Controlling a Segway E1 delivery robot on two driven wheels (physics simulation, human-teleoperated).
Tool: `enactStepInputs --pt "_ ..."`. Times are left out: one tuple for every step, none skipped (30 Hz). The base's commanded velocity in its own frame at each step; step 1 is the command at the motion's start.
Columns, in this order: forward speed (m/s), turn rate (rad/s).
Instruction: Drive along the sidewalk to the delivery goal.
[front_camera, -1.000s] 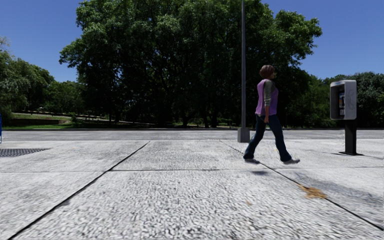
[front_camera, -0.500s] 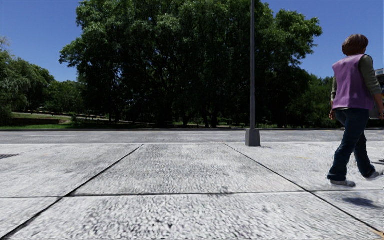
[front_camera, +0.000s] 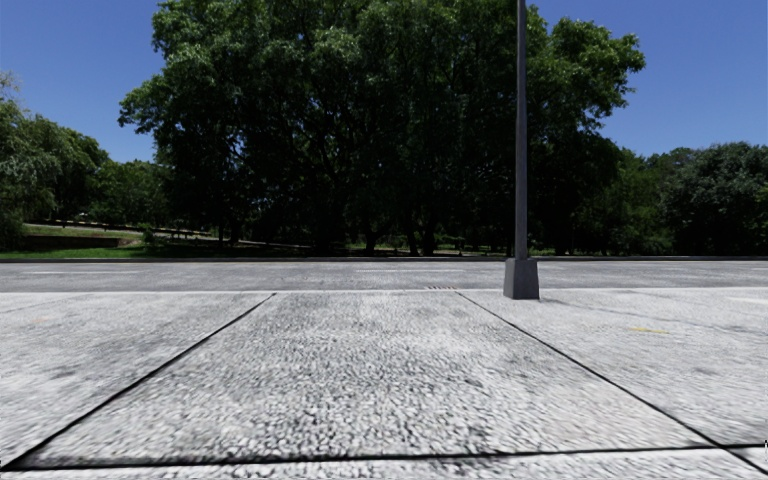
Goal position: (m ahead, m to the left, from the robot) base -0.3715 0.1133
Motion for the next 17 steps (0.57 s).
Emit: enactStepInputs --pt "0.0 0.0" --pt "0.0 0.0" --pt "0.0 0.0" --pt "0.0 0.0" --pt "0.0 0.0" --pt "0.0 0.0" --pt "0.0 0.0" --pt "0.0 0.0" --pt "0.0 0.0" --pt "0.0 0.0" --pt "0.0 0.0" --pt "0.0 0.0" --pt "0.0 0.0" --pt "0.0 0.0" --pt "0.0 0.0" --pt "0.0 0.0" --pt "0.0 0.0"
